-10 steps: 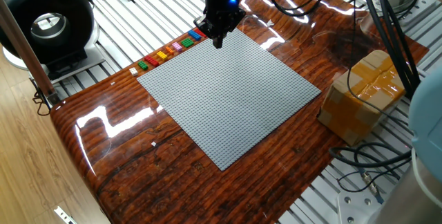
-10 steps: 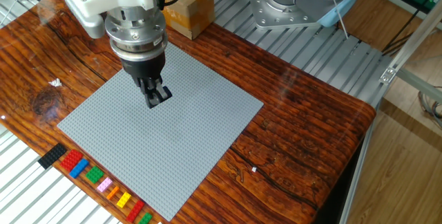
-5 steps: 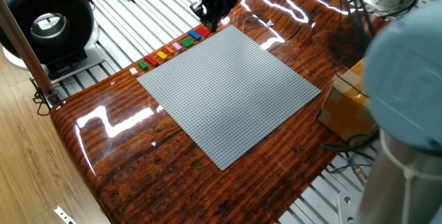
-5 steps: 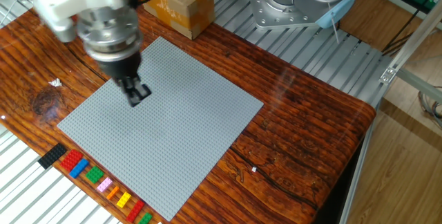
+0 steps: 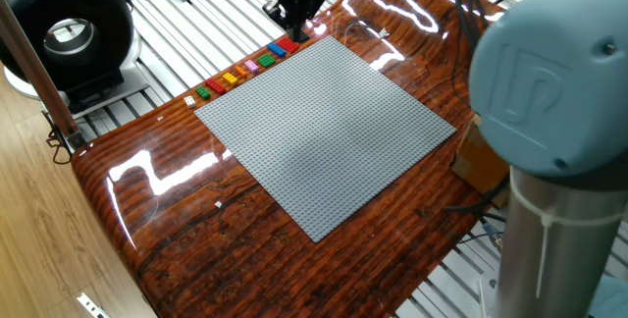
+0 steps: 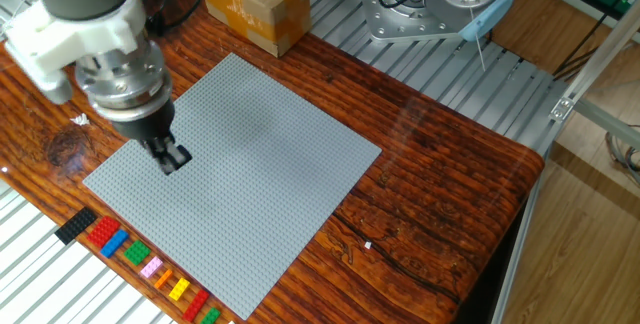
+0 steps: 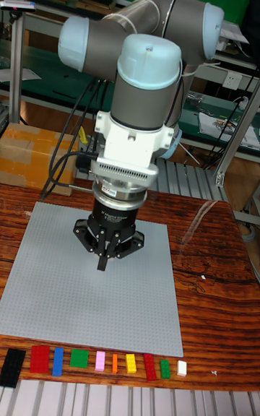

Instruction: Build with small Lego blocks

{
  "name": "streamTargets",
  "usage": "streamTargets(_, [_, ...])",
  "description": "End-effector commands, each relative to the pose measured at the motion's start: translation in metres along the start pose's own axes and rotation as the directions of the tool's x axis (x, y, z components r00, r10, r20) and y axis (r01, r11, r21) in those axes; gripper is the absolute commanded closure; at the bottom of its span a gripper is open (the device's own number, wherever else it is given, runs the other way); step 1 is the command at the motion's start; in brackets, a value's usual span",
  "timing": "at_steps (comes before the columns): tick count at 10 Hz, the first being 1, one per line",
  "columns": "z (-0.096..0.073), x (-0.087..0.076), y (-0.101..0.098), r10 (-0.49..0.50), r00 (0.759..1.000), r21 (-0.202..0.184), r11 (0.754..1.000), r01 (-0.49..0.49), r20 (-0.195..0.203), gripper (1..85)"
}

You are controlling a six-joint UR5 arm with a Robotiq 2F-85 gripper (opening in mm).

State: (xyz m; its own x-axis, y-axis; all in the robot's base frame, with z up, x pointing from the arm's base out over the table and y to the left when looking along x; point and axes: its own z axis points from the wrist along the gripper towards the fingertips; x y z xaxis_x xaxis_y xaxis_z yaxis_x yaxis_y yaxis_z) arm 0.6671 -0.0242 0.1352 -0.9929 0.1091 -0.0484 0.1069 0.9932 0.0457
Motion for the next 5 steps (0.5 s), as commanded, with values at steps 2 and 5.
streamTargets(2, [0.002,0.001,0.005,0.084,0.996,-0.015,0.996,-0.084,-0.032,84.7])
streamTargets(5, [0.002,-0.015,0.008,0.164,0.986,-0.034,0.986,-0.163,0.025,84.7])
